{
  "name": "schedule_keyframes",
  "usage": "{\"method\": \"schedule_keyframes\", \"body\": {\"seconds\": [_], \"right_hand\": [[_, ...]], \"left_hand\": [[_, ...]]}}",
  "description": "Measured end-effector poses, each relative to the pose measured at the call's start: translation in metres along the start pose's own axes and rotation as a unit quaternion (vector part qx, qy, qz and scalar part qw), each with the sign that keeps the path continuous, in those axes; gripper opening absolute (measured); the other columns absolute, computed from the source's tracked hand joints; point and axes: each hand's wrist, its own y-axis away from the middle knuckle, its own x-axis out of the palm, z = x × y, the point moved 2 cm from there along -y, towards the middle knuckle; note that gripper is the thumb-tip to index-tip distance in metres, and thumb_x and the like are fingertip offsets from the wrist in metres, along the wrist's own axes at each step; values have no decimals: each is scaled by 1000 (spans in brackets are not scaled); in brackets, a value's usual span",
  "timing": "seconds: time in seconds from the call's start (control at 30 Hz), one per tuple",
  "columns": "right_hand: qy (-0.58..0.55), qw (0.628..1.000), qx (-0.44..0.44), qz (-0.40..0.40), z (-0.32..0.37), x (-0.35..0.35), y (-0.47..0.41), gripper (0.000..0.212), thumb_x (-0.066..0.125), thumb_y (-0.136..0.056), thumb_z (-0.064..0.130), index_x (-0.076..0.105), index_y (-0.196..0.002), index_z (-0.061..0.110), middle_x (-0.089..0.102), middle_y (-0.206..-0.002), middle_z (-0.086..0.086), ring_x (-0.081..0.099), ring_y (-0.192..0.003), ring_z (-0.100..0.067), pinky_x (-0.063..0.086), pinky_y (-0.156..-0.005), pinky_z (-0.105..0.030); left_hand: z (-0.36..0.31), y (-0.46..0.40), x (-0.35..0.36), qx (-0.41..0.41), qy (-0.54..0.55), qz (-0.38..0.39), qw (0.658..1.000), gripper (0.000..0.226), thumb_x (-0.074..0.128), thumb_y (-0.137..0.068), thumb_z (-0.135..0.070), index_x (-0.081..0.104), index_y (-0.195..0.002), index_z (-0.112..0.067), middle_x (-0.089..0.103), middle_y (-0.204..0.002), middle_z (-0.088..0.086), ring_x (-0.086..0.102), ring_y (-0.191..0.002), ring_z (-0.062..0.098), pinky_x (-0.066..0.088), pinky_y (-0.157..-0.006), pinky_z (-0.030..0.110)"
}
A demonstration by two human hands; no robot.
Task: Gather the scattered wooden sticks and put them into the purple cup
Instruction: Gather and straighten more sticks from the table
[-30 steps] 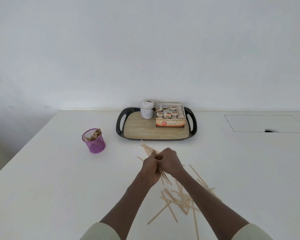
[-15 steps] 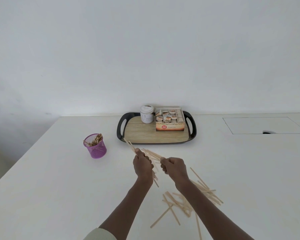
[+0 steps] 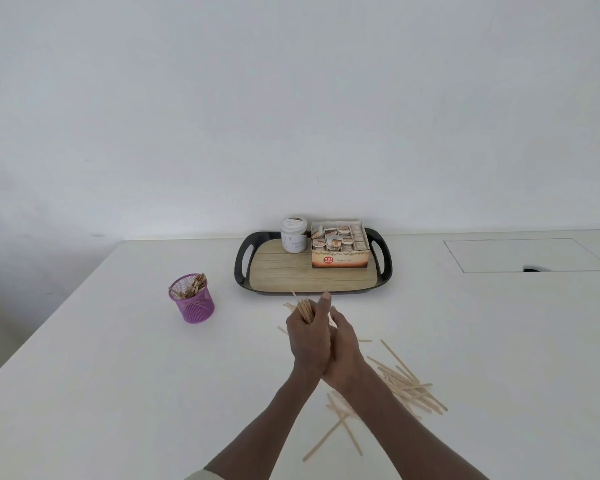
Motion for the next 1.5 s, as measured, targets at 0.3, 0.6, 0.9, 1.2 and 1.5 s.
{"method": "schedule_keyframes", "body": {"seconds": [0.3,0.6,0.9,1.2,1.5], "right_hand": [[-28,999,-2,-20,-2,8,3,63,35,-100,51,78,-102,5,75,-98,-12,75,-90,-25,61,-74,-36],[36,999,-39,-13,4,13,3,52,46,-94,53,63,-67,12,58,-67,-2,66,-69,-16,55,-70,-28],[326,931,-161,-35,32,26,4,48,58,-97,36,68,-99,-11,66,-92,-24,63,-90,-31,52,-83,-36],[737,634,-232,30,56,70,4,33,75,-79,52,74,-104,29,73,-91,17,65,-85,2,51,-79,-17],[827,496,-253,80,29,86,-2,14,72,-85,14,77,-98,14,74,-91,2,66,-83,-7,54,-77,-22]], "left_hand": [[-16,-2,1,14,7,-16,1000,51,69,-90,-26,41,-48,-15,39,-46,1,38,-48,16,39,-48,29],[-8,5,1,16,-13,36,999,53,70,-87,-30,39,-57,2,40,-51,20,40,-51,24,45,-54,34],[6,-10,-21,29,-46,26,998,34,60,-82,-7,46,-51,-6,41,-46,-3,37,-47,9,36,-47,25],[29,-27,-48,79,-140,20,987,46,63,-84,-12,28,-53,-11,24,-47,-7,20,-47,8,20,-42,19],[41,-43,-61,125,-182,29,975,24,46,-75,-20,50,-54,-31,47,-44,-10,34,-42,6,24,-40,14]]}}
